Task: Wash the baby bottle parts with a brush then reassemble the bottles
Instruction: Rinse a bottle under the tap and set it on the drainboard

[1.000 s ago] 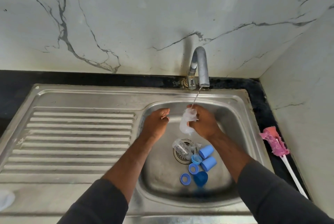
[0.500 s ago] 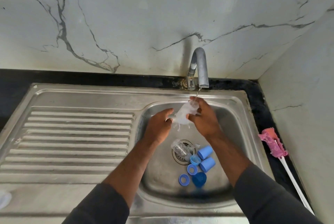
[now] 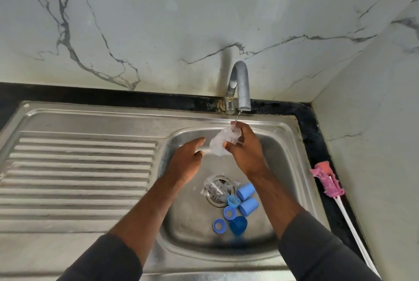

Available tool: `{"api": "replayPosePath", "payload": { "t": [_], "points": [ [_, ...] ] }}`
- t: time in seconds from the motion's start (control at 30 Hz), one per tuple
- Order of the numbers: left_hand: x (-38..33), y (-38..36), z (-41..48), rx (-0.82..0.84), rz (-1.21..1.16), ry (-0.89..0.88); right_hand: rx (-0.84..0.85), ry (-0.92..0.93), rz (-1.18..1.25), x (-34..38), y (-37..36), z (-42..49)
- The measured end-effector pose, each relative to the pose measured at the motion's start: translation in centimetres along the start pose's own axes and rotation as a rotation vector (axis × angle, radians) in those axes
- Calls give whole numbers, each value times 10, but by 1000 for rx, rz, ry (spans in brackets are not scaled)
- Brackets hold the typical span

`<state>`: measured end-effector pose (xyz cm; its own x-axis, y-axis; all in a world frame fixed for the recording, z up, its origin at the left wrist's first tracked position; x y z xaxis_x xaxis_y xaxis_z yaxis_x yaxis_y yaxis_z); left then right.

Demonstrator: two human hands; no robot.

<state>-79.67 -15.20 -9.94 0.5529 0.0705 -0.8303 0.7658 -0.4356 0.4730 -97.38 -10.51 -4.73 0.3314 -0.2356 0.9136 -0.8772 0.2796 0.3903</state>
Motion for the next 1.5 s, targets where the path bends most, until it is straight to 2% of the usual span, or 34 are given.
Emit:
{"api": "replayPosePath", "payload": {
  "t": [0.1,0.13,0.23,0.3,0.4,0.5,0.67,0.83,1.07,1.2,1.5],
  "points": [
    [-3,-4,-4,36,54,-31,182,-50,-126,-3,-21,-1],
    [-6,-4,-6,42,48,-40,163,-79,-82,-4,-20,-1],
    [-19,-2,-13,85,-87,-67,40,-170,249,-1,-9,4],
    [-27,-3,-17,112,-134,-108,99,-288,441,-4,-17,0],
    [-29,5,-22,36,-184,-122,137,-426,557,-12,-32,-13],
    [-32,20,-26,-74,-131,-126,156,-585,680,-22,-45,-28],
    [-42,38,-37,-134,48,-161,177,-679,661,-32,-61,-38],
    [-49,55,-46,-185,132,-131,197,-644,576,-21,-69,-39],
    [-58,74,-59,-215,222,-183,169,-544,446,-5,-64,-48],
    [-56,81,-69,-210,261,-191,184,-369,173,12,-60,-52],
    [-59,79,-90,-121,301,-291,228,53,-261,54,-67,-68]
  ]
}}
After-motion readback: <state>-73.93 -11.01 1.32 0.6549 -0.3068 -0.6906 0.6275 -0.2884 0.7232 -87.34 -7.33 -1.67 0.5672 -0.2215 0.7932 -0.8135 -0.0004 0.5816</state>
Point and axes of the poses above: each hand's wrist, its own z-axis towards the middle knuckle, its own y-axis out of the back of the hand, x = y × z, the point moved 9 cm from there along z, towards the middle knuckle, and after that the axes turned 3 degrees about y, right-handed, at the moved point
